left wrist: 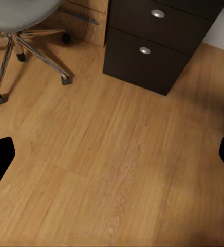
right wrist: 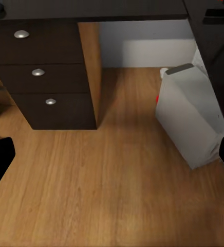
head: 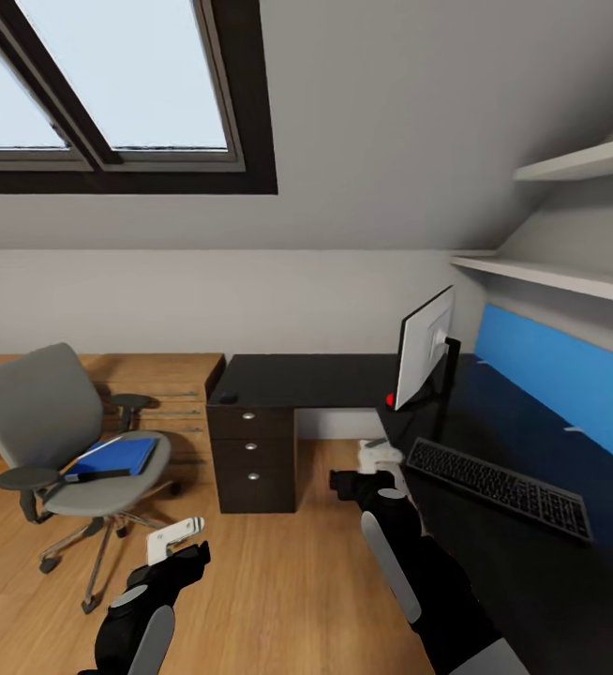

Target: In the bedroom, organize the workspace by keeping the computer under the desk, ensuring the monitor is on the desk, placing the keyboard on the desk next to the monitor, placing the mouse on the desk next to the keyboard, moving the folder from the swivel chair onto the desk next to the mouse, stacking the notebook on top of the folder with the pen on top of the notebook, and positioning the swivel chair next to the desk.

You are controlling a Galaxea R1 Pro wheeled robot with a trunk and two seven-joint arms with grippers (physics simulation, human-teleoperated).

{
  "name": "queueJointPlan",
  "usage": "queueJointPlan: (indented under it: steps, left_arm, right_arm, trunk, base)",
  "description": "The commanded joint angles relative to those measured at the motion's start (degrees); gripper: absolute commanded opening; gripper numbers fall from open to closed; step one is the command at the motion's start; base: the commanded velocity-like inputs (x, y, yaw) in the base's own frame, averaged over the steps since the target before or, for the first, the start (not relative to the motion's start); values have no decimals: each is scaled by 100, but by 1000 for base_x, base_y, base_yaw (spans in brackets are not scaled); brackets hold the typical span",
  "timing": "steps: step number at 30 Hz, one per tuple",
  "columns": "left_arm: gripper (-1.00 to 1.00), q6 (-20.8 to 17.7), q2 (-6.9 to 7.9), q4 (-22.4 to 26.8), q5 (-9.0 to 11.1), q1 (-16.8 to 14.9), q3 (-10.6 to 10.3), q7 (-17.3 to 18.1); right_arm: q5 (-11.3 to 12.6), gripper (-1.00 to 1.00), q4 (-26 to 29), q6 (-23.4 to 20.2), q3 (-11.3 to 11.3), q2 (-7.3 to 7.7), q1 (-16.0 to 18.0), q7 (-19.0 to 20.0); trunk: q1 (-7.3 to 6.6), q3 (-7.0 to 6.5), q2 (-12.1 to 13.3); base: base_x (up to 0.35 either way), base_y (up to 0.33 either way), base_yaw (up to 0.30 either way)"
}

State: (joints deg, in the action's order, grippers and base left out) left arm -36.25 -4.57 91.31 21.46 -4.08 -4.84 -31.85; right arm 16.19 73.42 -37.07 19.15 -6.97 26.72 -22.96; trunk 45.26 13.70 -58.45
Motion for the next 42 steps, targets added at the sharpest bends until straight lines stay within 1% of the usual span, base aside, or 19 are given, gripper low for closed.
queueJointPlan:
  steps: [1, 42]
  left_arm:
    - [100, -11, 0, 9, 61, -5, -4, -58]
    - [100, -6, -5, 6, 60, -5, -1, -58]
  right_arm:
    - [60, 100, 6, -11, 10, 3, 6, -57]
    - [51, 100, -5, -6, 10, 3, 7, -50]
  trunk:
    - [-22, -10, 36]
    - [-922, -746, 1680]
  base:
    - [0, -309, 0]
    - [1, -311, 0]
